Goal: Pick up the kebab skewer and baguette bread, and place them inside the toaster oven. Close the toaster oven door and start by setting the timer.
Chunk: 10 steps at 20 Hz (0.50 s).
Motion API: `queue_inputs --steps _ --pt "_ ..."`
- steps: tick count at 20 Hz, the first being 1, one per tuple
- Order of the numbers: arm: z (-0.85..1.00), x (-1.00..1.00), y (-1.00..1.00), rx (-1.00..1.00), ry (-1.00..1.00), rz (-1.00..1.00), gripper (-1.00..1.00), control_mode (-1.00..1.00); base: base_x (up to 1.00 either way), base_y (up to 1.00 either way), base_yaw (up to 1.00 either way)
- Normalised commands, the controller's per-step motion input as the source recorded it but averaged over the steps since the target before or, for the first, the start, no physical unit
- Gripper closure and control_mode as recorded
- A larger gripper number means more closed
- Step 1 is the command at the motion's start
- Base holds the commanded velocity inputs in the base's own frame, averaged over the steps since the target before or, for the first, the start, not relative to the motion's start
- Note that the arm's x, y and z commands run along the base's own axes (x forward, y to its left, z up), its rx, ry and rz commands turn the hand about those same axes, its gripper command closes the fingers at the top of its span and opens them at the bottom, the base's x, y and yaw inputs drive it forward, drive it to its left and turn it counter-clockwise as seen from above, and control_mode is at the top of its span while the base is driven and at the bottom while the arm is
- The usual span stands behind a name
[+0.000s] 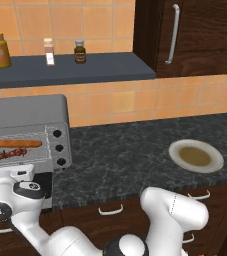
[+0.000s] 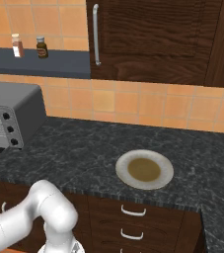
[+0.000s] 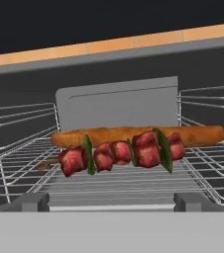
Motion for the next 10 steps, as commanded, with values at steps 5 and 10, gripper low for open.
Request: queue_inputs --steps 5,10 --pt "0.0 0.19 0.01 0.0 0.0 0.0 -1.0 -1.0 0.0 0.0 0.0" --pt "0.0 0.22 0.01 0.0 0.0 0.0 -1.0 -1.0 0.0 0.0 0.0"
